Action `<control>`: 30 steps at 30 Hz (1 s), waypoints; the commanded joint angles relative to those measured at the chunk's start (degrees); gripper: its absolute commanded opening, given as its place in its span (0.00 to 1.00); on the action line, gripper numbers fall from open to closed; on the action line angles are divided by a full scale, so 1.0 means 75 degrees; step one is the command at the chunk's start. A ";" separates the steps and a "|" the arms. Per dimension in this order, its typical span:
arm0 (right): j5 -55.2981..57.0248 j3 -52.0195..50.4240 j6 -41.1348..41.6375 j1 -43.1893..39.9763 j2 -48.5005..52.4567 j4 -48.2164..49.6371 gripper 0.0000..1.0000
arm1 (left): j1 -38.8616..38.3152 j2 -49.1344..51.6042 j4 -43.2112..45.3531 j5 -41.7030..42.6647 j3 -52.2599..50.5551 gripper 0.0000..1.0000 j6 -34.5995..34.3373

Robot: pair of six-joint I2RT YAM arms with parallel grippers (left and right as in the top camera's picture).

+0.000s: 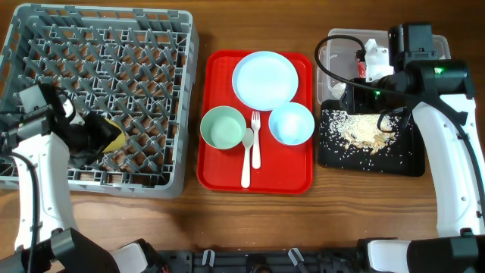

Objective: Sort waste into correct bins and load items into the dishwasher rack
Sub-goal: 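Lower the yellow cup into the dish rack with the left gripper, then reach the left gripper to the green bowl and grasp its rim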

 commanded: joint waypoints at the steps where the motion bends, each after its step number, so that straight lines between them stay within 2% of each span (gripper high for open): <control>1: 0.0128 0.0137 -0.0076 -0.0006 -0.0061 -0.0015 0.45 | -0.0259 0.0169 0.0020 -0.0533 0.0050 0.32 0.0122; 5: 0.0128 0.0137 -0.0076 -0.0006 -0.0061 -0.0038 0.45 | -0.0318 0.0335 0.0017 -0.0883 0.0050 0.34 0.0122; 6: 0.0128 0.0137 -0.0076 -0.0006 -0.0061 -0.0041 0.45 | -0.0318 0.0396 0.0003 -0.0912 0.0050 0.37 0.0122; 7: 0.0128 0.0137 -0.0073 -0.0006 -0.0061 -0.0041 0.45 | -0.0318 0.0481 -0.0003 -0.0909 0.0050 0.45 0.0119; 10: 0.0128 0.0137 -0.0076 -0.0006 -0.0061 -0.0038 0.45 | -0.0318 0.0685 -0.0038 -0.0909 0.0050 0.49 0.0122; 11: 0.0128 0.0137 -0.0076 -0.0006 -0.0061 -0.0038 0.45 | -0.0318 0.0743 -0.0038 -0.0909 0.0050 0.57 0.0119; 12: 0.0128 0.0137 -0.0079 -0.0006 -0.0061 -0.0038 0.45 | -0.0318 0.0787 -0.0035 -0.0909 0.0050 0.71 0.0122; 14: 0.0128 0.0137 -0.0079 -0.0006 -0.0061 -0.0038 0.45 | -0.0318 0.0810 -0.0029 -0.0909 0.0050 0.81 0.0122; 15: 0.0128 0.0137 -0.0076 -0.0006 -0.0061 -0.0041 0.45 | -0.0318 0.0807 -0.0003 -0.0909 0.0050 0.99 0.0122; 18: 0.0128 0.0137 -0.0079 -0.0006 -0.0061 -0.0041 0.45 | -0.0318 0.0769 0.0029 -0.0906 0.0055 1.00 0.0122; 19: 0.0128 0.0137 -0.0076 -0.0006 -0.0061 -0.0044 0.49 | -0.0318 0.0749 0.0023 -0.0901 0.0070 1.00 0.0119; 23: -0.0105 0.0137 -0.0073 -0.0006 -0.0061 -0.0093 0.82 | -0.0321 0.0428 -0.0032 -0.0589 0.0341 1.00 0.0125; 26: -0.0102 0.0137 -0.0073 -0.0006 -0.0061 -0.0099 0.89 | -0.0388 -0.0032 -0.0023 -0.0026 0.0711 1.00 0.0125; 28: -0.0090 0.0137 -0.0067 -0.0029 -0.0064 -0.0114 1.00 | -0.0583 -0.0388 0.0047 0.0315 0.0956 1.00 0.0189; 30: -0.0038 0.0137 0.0221 -0.0163 -0.0079 -0.0122 1.00 | -0.0941 -0.0723 0.0201 0.0600 0.1128 1.00 0.0431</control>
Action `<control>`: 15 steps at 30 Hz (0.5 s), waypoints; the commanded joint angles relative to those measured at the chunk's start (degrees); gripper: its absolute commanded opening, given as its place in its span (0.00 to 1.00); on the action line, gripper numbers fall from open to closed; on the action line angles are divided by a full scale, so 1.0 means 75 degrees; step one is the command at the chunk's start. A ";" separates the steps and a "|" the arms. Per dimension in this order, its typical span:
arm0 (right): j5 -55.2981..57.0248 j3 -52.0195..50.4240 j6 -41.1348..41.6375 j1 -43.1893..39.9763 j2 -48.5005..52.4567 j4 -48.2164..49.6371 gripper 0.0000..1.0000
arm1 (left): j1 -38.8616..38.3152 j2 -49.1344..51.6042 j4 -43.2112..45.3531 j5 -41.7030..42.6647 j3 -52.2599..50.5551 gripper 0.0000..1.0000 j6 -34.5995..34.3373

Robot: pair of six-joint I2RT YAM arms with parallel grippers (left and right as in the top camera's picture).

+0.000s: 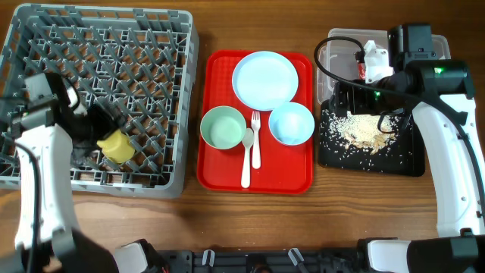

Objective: Sort waste into correct bins and load items into the dishwasher rack
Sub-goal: 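Reach the left gripper to the green bowl and grasp its rim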

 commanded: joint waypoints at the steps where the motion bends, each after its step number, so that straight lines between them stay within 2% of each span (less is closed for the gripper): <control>1: 0.0000 0.0137 0.0402 -0.0254 -0.0085 -0.0032 1.00 | -0.0758 -0.0950 0.0283 0.0860 0.0562 1.00 0.0452; 5: -0.0012 0.0137 0.0624 -0.0912 -0.0198 -0.0058 1.00 | -0.2098 -0.1253 0.0726 0.0842 0.0565 1.00 0.0533; 9: -0.0568 0.0137 0.0793 -0.1693 -0.0291 -0.0152 1.00 | -0.4071 -0.0912 0.1408 0.0720 0.0562 1.00 0.0734; 15: -0.0676 0.0108 0.0793 -0.1807 -0.0291 -0.0178 1.00 | -0.6187 0.0184 0.1751 -0.0391 0.0562 1.00 0.0737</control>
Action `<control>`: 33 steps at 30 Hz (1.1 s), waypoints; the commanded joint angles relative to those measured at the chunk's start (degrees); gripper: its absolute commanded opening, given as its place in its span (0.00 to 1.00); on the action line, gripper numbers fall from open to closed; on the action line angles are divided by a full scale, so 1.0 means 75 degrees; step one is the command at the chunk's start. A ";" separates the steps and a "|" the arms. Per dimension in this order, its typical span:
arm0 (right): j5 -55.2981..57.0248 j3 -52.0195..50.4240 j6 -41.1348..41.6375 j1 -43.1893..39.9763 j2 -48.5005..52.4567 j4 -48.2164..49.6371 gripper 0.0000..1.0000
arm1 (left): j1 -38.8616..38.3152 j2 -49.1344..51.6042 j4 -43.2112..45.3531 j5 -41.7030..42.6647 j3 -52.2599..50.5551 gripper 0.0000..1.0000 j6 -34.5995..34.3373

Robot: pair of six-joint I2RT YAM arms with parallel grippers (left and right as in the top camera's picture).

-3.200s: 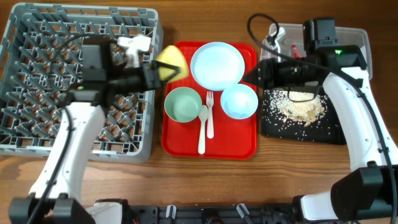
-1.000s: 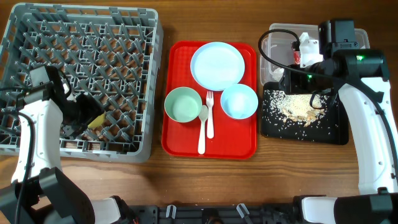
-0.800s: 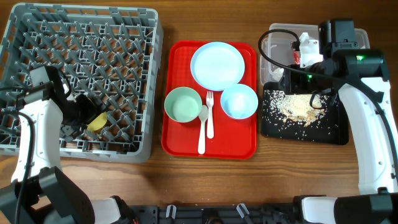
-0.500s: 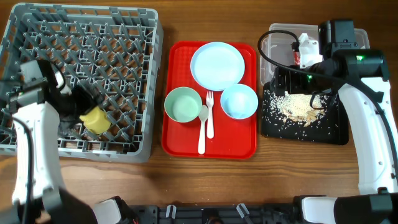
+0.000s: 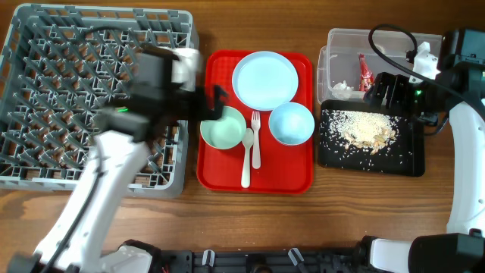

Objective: Sort waste into correct bins and load items into the dishwasher rack
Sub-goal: 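Reach the left gripper to the green bowl and grasp its rim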

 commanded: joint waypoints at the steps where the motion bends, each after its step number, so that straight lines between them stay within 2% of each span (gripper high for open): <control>1: -0.0318 0.0108 0.0137 0.0032 -0.0178 -0.0029 1.00 | -0.1227 0.0892 0.0029 -0.0871 0.0023 1.00 0.0216; 7: -0.0318 0.0108 0.0137 0.0032 -0.0178 -0.0032 1.00 | -0.2384 0.2410 0.0020 -0.1623 0.0023 1.00 0.0353; 10: -0.0315 0.0108 0.0137 0.0032 -0.0178 -0.0029 1.00 | -0.2626 0.3057 0.0026 -0.1714 0.0023 0.95 0.0350; 12: -0.0315 0.0108 0.0137 0.0032 -0.0178 -0.0029 1.00 | -0.2716 0.3386 0.0023 -0.1714 0.0023 0.85 0.0350; 14: -0.0315 0.0108 0.0137 0.0032 -0.0178 -0.0032 1.00 | -0.2760 0.3707 0.0026 -0.1716 0.0023 0.68 0.0350; 18: -0.0315 0.0108 0.0137 0.0032 -0.0178 -0.0029 1.00 | -0.2760 0.3858 0.0023 -0.1719 0.0023 0.53 0.0353; 20: -0.0318 0.0108 0.0137 0.0032 -0.0178 -0.0032 1.00 | -0.2760 0.3856 0.0047 -0.1842 0.0023 0.36 0.0350; 21: -0.0315 0.0108 0.0137 0.0032 -0.0178 -0.0032 1.00 | -0.2760 0.3856 0.0047 -0.1938 0.0023 0.22 0.0350; 22: -0.0315 0.0108 0.0137 0.0032 -0.0178 -0.0032 1.00 | -0.2757 0.3858 0.0044 -0.2043 0.0023 0.18 0.0350; 28: -0.0315 0.0108 0.0134 0.0032 -0.0178 -0.0038 1.00 | -0.2760 0.3856 0.0041 -0.2375 0.0023 0.04 0.0350; 33: -0.0318 0.0108 0.0137 0.0032 -0.0178 -0.0047 1.00 | -0.2707 0.3748 0.0020 -0.2372 0.0096 0.04 0.0350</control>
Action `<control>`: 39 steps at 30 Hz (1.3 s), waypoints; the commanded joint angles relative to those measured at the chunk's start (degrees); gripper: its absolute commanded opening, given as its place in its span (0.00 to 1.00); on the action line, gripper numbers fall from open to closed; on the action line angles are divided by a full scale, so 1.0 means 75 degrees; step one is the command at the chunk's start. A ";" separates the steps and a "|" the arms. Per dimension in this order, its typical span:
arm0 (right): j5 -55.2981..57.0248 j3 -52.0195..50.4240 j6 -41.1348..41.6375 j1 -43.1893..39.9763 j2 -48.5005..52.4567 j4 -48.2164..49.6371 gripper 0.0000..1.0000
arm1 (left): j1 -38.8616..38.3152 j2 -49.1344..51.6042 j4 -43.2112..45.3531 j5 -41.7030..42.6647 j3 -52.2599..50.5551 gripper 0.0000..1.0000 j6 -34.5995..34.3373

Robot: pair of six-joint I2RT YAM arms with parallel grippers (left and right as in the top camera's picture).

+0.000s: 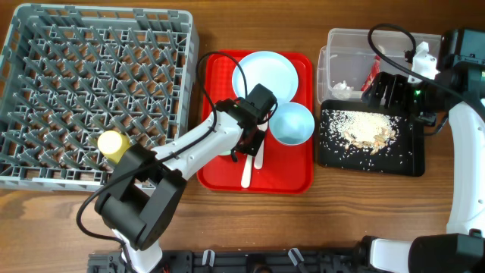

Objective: Sort waste into correct bins and load items into the dishwasher rack
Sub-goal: 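Reach the left gripper to the green bowl and grasp its rim, then carry the green bowl into the dish rack and release it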

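Observation:
The grey dishwasher rack [98, 10] fills the left of the overhead view, with a yellow cup [111, 142] in its front part. On the red tray [292, 176] are a pale blue plate [274, 70], a blue bowl [294, 125] and white cutlery [246, 176]. My left gripper [248, 144] is low over the tray's middle beside the cutlery, and its jaws are hidden. The arm covers the green bowl. My right gripper [390, 92] hangs open and empty at the seam between the two bins.
A clear plastic bin [341, 45] at the back right holds white scraps and a red wrapper [370, 70]. In front of it, a black tray [398, 163] carries spilled rice [364, 129]. A cable loops over the tray's left side.
My left arm was blurred over the rack's right edge, reaching toward the green bowl. It now stretches across the tray with the gripper by the cutlery. The right arm has not moved.
At first my left gripper was down in the rack's front left with the yellow cup, and my right held white and red waste over the clear bin. Then the cup lay free in the rack. Later the waste was in the bin and my left arm was at the tray.

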 commanded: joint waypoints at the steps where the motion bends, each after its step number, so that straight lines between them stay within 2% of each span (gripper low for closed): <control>1: -0.0152 0.0108 0.0108 0.0017 -0.0175 -0.0026 1.00 | 0.0044 -0.0137 -0.0067 -0.0070 0.0157 0.04 -0.0012; 6: -0.0152 0.0108 0.0105 0.0017 -0.0175 -0.0032 1.00 | 0.0050 -0.0801 -0.0411 -0.0064 0.0825 0.04 0.0020; 9: -0.0152 0.0108 0.0090 0.0017 -0.0175 -0.0032 1.00 | 0.0157 -0.1247 -0.0758 0.0000 0.1408 0.04 0.0361; 13: -0.0152 0.0108 0.0090 0.0017 -0.0175 -0.0029 1.00 | 0.0641 -0.1804 -0.0866 0.0353 0.1816 0.04 0.0420; 20: -0.0152 0.0108 0.0087 0.0017 -0.0175 -0.0029 1.00 | 0.2594 -0.2331 -0.0851 0.2696 0.1862 0.04 0.0845; 25: -0.0152 0.0108 0.0087 0.0017 -0.0175 -0.0029 1.00 | 0.4450 -0.2259 -0.0842 0.5036 0.1862 0.04 0.1303; 26: -0.0152 0.0108 0.0090 0.0017 -0.0175 -0.0032 1.00 | 0.5097 -0.2203 -0.0842 0.5738 0.1862 0.04 0.1416; 31: -0.0154 0.0108 0.0087 0.0017 -0.0175 -0.0029 1.00 | 0.6645 -0.1909 -0.0842 0.7210 0.1862 0.04 0.1591; 39: -0.0154 0.0108 0.0087 0.0017 -0.0175 -0.0035 1.00 | 0.7831 -0.0921 -0.0638 0.8772 0.1862 0.04 0.1644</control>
